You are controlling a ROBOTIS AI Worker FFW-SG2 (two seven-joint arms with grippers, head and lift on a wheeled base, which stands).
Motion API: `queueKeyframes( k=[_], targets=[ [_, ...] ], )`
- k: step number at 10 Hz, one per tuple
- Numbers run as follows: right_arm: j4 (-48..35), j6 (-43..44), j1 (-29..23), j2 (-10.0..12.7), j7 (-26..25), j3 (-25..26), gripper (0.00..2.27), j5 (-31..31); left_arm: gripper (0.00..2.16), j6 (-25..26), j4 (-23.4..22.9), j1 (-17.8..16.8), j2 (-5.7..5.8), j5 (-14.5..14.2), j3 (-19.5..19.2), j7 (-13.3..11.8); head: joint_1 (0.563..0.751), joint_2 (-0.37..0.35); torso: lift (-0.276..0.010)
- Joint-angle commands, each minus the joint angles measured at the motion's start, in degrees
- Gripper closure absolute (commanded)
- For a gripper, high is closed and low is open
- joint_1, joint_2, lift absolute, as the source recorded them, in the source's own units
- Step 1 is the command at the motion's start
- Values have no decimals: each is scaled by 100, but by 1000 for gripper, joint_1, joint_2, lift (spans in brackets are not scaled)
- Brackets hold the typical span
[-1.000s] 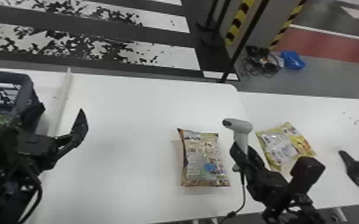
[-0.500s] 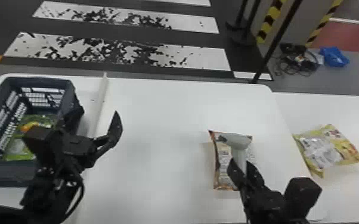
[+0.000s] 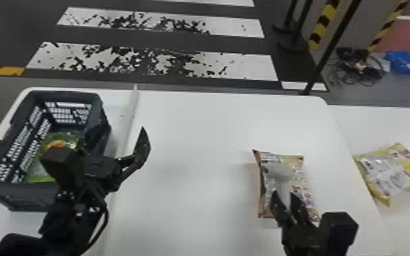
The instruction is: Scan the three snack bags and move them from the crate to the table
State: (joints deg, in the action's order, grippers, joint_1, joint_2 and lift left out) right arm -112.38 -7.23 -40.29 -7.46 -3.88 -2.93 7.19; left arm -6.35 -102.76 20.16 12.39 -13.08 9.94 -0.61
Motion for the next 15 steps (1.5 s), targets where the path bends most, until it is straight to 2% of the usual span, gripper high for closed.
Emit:
queueKeyframes(
  k=[1, 4, 7, 9, 10, 12, 15],
  targets=[
    [76, -135, 39, -10, -25, -24, 2236, -69, 26, -2, 19, -39, 0, -10, -1, 0, 695, -77, -62],
    [120, -504, 135, -19, -34, -32, 2236, -78, 26, -54, 98, -91, -17, -28, -1, -9, 695, -77, -62],
    [-223, -293, 30, -37, -34, 12, 2236, -34, 26, -72, 133, -118, -17, -28, -1, -9, 695, -75, -62],
    [-592, -486, 100, -72, -16, 416, 2236, 256, 26, -72, 116, -118, 0, -28, -1, -9, 695, -82, -62],
    [-575, -838, 329, -142, 80, 741, 2236, 467, 26, -72, 98, -109, 18, -28, -1, -9, 695, -92, -62],
    [-30, -996, 909, -265, 740, 1488, 2236, 740, 26, -54, 80, -65, 27, -28, -36, 0, 695, -147, -62],
    [963, -1084, 1568, -590, 1329, 2077, 2236, 749, 26, -54, 116, -56, 0, -10, -36, -9, 695, -240, -62]
  ],
)
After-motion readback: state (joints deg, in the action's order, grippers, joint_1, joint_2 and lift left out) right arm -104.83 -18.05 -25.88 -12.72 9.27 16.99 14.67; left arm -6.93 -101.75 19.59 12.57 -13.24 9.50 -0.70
